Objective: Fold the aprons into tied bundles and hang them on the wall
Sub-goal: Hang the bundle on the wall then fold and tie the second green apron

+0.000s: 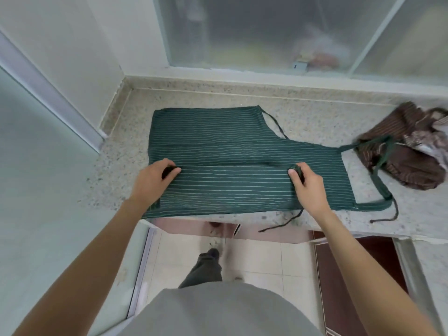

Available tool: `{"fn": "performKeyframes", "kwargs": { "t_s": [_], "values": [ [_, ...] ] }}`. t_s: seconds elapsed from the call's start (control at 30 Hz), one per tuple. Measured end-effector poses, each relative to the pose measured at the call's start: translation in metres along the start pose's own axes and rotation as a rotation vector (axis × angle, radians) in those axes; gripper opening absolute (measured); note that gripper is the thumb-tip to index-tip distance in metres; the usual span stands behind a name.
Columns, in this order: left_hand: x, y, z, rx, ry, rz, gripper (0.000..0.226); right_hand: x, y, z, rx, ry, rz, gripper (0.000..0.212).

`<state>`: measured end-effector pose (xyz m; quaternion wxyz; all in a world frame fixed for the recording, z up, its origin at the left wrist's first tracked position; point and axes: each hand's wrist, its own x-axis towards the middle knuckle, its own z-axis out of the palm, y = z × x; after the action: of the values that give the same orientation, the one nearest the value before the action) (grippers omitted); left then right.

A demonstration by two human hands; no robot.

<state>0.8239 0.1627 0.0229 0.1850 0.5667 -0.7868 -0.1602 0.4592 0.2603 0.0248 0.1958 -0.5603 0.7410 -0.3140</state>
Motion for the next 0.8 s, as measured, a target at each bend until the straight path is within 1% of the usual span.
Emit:
{"fn": "performKeyframes", "kwargs": {
  "t_s": [0.13, 0.3, 0.43, 0.5, 0.53, 0.6, 0.7, 0.8],
  "values": [
    [0.078, -0.019, -0.008, 0.068, 0.016, 0.052, 0.027, 0.071, -0.019, 0.005, -0.053, 0.045, -0.02, 0.024],
    [0.167, -0.037, -0.018, 0.103, 0.044, 0.111, 0.027, 0.164, -0.046, 0.015, -0.135, 0.104, -0.034, 0.027],
    [0.231, -0.055, -0.021, 0.115, 0.094, 0.196, 0.018, 0.235, -0.06, 0.029, -0.264, 0.199, -0.029, 0.026],
    [0.251, -0.067, -0.015, 0.14, 0.092, 0.251, 0.012, 0.257, -0.059, 0.04, -0.297, 0.215, -0.021, 0.023],
    [0.267, -0.076, -0.009, 0.142, 0.065, 0.256, 0.012, 0.273, -0.055, 0.05, -0.298, 0.204, -0.001, 0.022],
    [0.286, -0.092, 0.008, 0.138, -0.037, 0.231, 0.016, 0.29, -0.046, 0.069, -0.284, 0.135, 0.071, 0.021],
    [0.317, -0.117, 0.036, 0.169, -0.196, 0.147, 0.023, 0.315, -0.029, 0.1, -0.294, 0.01, 0.195, 0.022],
    [0.331, -0.128, 0.058, 0.228, -0.36, 0.052, 0.027, 0.329, -0.013, 0.12, -0.359, -0.105, 0.251, 0.025]
  ]
}}
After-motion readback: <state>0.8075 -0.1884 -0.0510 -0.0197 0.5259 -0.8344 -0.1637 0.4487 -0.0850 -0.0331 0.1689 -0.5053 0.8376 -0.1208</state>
